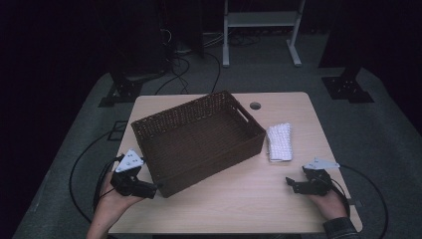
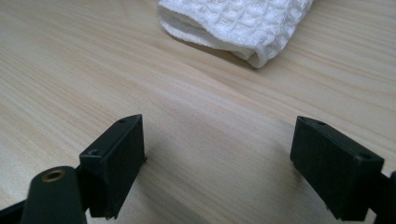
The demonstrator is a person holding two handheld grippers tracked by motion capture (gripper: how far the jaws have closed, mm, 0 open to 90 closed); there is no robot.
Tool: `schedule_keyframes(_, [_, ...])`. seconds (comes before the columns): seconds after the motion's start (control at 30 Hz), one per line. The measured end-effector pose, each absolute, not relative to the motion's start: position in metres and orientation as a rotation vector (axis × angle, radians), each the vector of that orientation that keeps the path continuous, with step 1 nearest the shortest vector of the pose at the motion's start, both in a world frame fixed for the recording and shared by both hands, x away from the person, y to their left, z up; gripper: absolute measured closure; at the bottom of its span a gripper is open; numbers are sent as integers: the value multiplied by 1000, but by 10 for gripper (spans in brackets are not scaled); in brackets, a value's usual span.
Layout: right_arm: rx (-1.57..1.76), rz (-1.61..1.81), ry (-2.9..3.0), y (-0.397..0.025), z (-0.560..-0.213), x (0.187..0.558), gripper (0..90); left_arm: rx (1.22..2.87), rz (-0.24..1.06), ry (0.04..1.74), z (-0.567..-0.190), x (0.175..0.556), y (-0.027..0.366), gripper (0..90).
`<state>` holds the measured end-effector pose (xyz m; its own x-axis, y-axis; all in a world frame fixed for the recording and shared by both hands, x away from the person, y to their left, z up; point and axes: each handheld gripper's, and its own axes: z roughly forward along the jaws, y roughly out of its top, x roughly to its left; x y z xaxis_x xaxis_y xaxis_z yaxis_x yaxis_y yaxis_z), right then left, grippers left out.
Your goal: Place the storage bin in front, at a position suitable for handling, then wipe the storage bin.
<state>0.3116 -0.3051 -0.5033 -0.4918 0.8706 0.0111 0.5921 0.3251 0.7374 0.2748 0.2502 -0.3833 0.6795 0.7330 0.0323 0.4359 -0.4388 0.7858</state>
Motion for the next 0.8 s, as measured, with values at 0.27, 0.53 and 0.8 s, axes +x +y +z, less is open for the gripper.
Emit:
schedule_keyframes(0.27, [1299, 979, 2208, -305, -503, 312, 167, 2085, 501, 930, -410, 266, 262, 0])
schedule_keyframes(0.53, [1301, 978, 2208, -305, -503, 312, 155, 2082, 502, 949, -444, 261, 266, 0])
schedule_keyframes(0.8, [1323, 961, 2196, -305, -504, 312, 116, 2074, 498, 966, -470, 268, 262, 0])
